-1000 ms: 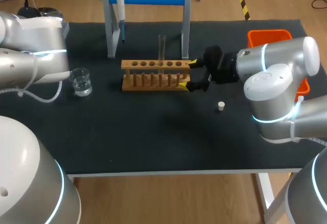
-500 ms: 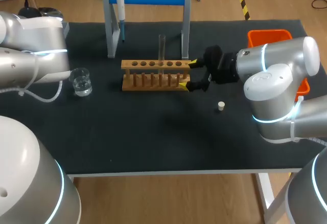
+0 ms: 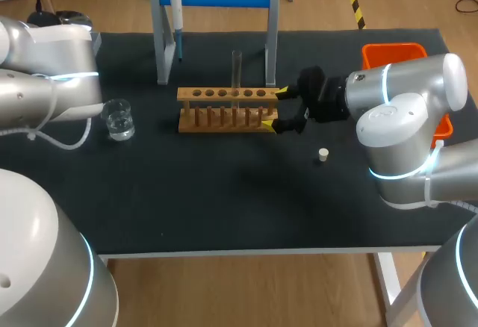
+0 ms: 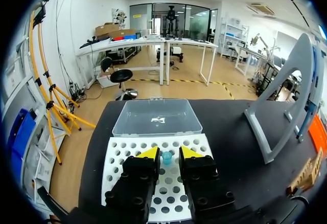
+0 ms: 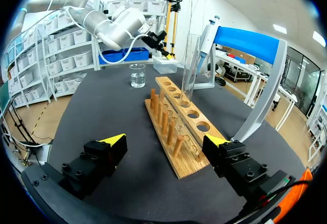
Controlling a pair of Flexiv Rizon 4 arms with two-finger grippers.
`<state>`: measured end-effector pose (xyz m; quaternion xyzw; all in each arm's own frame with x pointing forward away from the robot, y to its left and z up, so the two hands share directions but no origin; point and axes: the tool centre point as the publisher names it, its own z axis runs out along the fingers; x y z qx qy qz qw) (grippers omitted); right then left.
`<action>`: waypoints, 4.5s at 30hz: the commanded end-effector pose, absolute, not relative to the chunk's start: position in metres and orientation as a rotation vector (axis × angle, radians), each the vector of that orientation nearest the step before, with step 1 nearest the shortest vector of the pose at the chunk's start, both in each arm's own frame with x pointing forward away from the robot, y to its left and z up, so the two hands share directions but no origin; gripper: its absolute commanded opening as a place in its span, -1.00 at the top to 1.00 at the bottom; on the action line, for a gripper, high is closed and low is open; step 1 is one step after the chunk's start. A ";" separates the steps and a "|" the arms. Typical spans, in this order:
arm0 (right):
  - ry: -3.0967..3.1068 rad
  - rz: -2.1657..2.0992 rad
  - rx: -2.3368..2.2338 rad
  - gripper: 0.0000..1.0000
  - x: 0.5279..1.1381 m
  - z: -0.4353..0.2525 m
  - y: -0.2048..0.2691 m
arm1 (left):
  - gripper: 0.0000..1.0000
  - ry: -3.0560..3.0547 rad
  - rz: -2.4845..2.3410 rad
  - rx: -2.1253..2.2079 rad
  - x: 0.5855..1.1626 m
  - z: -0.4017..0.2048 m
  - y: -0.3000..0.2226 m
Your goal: Invert the test tube, pick up the pipette, mount the tip to pipette, aspirate from beaker and dispense into the tube, eject the tip, return the pipette, and cap with the stopper.
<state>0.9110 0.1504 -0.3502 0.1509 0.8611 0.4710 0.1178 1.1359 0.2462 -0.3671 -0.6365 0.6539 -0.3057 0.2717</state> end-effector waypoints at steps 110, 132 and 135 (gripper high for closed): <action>2.519 1.383 0.439 -1.00 0.911 -0.350 0.149 | 1.00 2.418 -1.146 -0.636 0.947 -0.190 0.068; 2.519 1.383 0.439 -1.00 0.911 -0.350 0.149 | 1.00 2.735 -1.226 -0.339 0.843 -0.208 -0.107; 2.519 1.383 0.439 -1.00 0.911 -0.350 0.149 | 1.00 2.741 -1.234 -0.316 0.836 -0.206 -0.118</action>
